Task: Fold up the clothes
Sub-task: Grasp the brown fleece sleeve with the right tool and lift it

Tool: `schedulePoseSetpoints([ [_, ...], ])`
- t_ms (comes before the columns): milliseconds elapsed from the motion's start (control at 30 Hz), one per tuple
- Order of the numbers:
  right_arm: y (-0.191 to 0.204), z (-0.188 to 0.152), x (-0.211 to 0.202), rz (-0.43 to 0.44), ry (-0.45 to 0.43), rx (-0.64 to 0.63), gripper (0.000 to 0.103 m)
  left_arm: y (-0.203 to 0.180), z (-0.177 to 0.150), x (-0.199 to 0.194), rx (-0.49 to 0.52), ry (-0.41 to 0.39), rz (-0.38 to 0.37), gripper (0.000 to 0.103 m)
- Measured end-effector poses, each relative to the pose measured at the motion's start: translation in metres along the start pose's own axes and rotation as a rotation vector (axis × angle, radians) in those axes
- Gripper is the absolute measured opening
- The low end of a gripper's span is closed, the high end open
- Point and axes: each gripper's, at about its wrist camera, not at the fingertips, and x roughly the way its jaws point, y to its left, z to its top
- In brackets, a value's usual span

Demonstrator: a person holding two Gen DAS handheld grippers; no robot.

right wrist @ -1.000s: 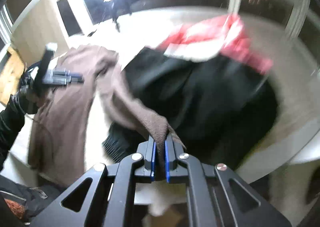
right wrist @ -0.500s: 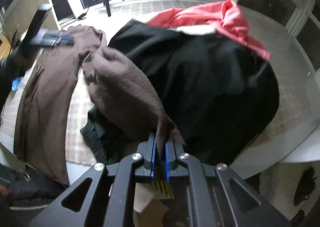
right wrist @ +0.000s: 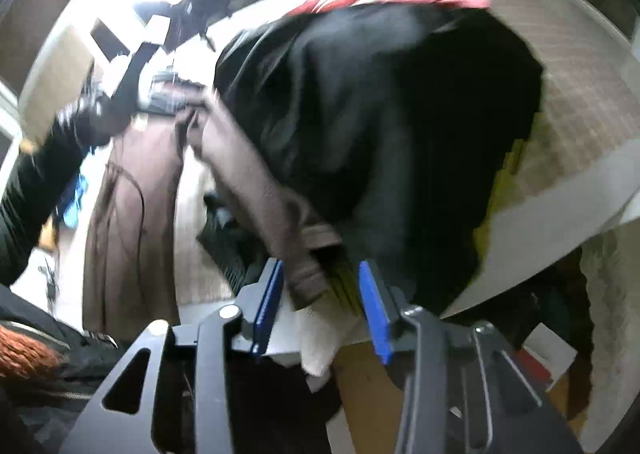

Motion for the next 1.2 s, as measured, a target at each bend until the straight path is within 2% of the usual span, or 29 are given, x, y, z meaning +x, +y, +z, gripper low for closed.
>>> schedulePoseSetpoints([
  [133,0.000,0.005,0.017,0.062,0.011,0.016,0.040,-0.004,-0.007,0.006,0.010,0.030,-0.014,0.035],
  [267,0.017,-0.003,0.036,0.135,0.071,-0.026,0.039,-0.005,-0.012,0.002,0.004,0.035,-0.028,0.031],
  [367,0.024,-0.018,0.034,0.153,0.089,-0.041,0.039,-0.007,-0.019,0.000,0.006,0.040,-0.026,0.031],
  [500,0.004,-0.020,0.024,0.241,0.024,0.083,0.039,-0.007,-0.028,0.003,-0.010,0.053,-0.022,0.031],
  [600,-0.013,-0.014,0.027,0.252,0.011,0.174,0.039,-0.008,-0.030,0.002,-0.014,0.055,-0.018,0.030],
  [800,-0.024,-0.001,0.042,0.279,0.001,0.225,0.039,-0.014,-0.023,-0.013,0.030,0.033,0.001,0.030],
  [833,-0.024,0.002,0.046,0.277,0.004,0.229,0.036,-0.014,-0.021,-0.015,0.037,0.030,0.005,0.031],
  [867,-0.024,0.004,0.050,0.275,0.007,0.232,0.028,-0.014,-0.019,-0.015,0.039,0.032,0.007,0.031],
  [900,-0.022,0.007,0.054,0.268,0.017,0.228,0.003,-0.013,-0.018,-0.015,0.041,0.034,0.009,0.031],
  [1000,-0.013,0.010,0.040,0.242,-0.002,0.178,0.003,-0.014,-0.020,-0.014,0.052,0.037,0.004,0.031],
  [1200,-0.020,0.046,-0.042,0.260,-0.220,0.161,0.003,-0.020,-0.030,-0.020,0.066,0.015,-0.016,0.031],
])
